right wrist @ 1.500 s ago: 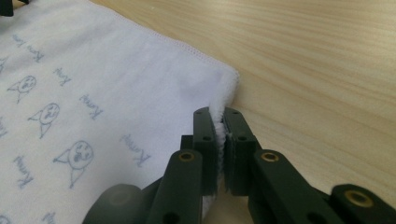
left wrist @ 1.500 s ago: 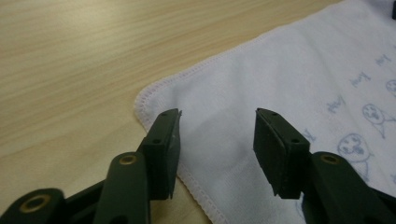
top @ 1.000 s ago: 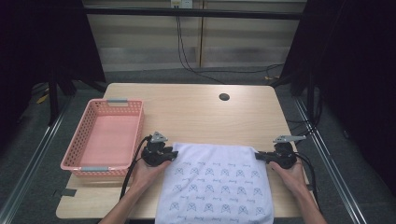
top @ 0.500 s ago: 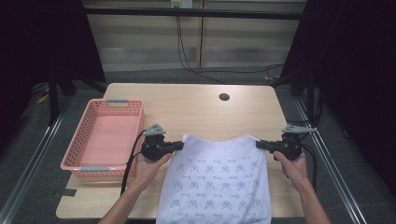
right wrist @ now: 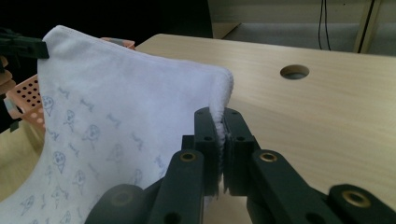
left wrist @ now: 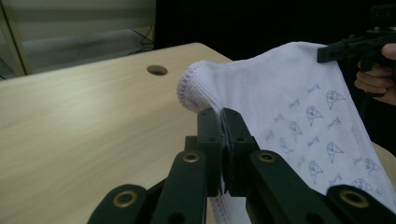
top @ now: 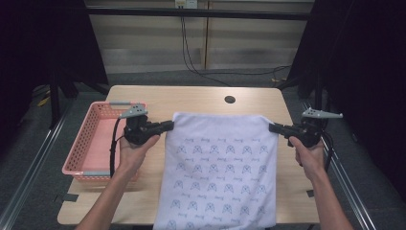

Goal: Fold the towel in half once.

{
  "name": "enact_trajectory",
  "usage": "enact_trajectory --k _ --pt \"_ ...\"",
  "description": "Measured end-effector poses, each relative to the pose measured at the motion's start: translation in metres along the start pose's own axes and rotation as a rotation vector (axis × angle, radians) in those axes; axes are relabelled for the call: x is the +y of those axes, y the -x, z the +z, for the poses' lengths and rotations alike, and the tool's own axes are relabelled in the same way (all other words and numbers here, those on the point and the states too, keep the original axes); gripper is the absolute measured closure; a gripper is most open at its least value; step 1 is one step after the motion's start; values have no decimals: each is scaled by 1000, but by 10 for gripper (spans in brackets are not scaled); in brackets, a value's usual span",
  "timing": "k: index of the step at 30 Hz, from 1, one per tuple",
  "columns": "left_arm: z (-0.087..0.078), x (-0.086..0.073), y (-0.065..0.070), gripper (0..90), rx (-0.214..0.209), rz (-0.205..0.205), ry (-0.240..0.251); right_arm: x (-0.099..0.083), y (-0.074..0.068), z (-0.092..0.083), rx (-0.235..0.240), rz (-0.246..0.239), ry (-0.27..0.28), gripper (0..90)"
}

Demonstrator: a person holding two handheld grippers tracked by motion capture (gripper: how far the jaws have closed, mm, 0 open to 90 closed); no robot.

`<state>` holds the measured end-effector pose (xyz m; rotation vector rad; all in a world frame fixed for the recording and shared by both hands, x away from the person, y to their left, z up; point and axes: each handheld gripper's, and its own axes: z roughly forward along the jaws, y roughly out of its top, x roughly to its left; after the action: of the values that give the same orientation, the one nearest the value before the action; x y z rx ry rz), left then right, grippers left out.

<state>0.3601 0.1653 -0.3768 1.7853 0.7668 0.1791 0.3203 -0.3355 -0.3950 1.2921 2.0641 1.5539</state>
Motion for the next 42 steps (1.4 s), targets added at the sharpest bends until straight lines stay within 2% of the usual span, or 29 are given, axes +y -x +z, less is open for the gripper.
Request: enact_trajectory --k 2,5,7,12,14,17,18,20,23,25,28,31,34,37,38,39,42 --pt "-3 7 -7 876 11 -15 11 13 0 1 -10 -12 4 859" --pt "-5 19 -14 876 26 16 11 35 -1 2 -22 -32 19 859" --pt "-6 27 -20 876 30 -5 34 51 -1 6 -27 -46 30 860" --pt "-8 49 -30 877 57 10 52 81 1 16 -37 -56 48 860" --pt "-7 60 -33 877 67 -8 85 93 3 22 -48 -63 33 860" --pt "-7 80 -33 877 81 34 90 115 5 27 -69 -78 26 861" --pt "-9 88 -34 877 80 28 113 124 6 27 -76 -81 37 861" --pt "-11 97 -36 877 83 31 129 140 8 24 -86 -76 62 863" --pt "-13 115 -35 877 101 57 149 161 5 21 -118 -86 85 863" --pt "-15 118 -31 877 87 76 154 165 1 18 -80 -77 138 863" --pt "-16 106 -28 877 65 77 138 155 -3 18 -64 -86 121 863" --pt "-19 87 -23 877 45 80 110 130 -5 17 -23 -71 98 863" --pt "-23 67 -14 876 16 73 103 105 -10 11 7 -67 74 863" --pt "-29 55 -5 876 3 68 98 86 -21 -1 39 -82 57 863" --pt "-33 49 0 876 -18 49 105 80 -25 -6 43 -86 51 863" --pt "-36 45 4 876 -26 49 103 73 -30 -14 50 -92 48 863" --pt "-44 29 25 876 -56 42 95 54 -41 -33 73 -95 41 863"
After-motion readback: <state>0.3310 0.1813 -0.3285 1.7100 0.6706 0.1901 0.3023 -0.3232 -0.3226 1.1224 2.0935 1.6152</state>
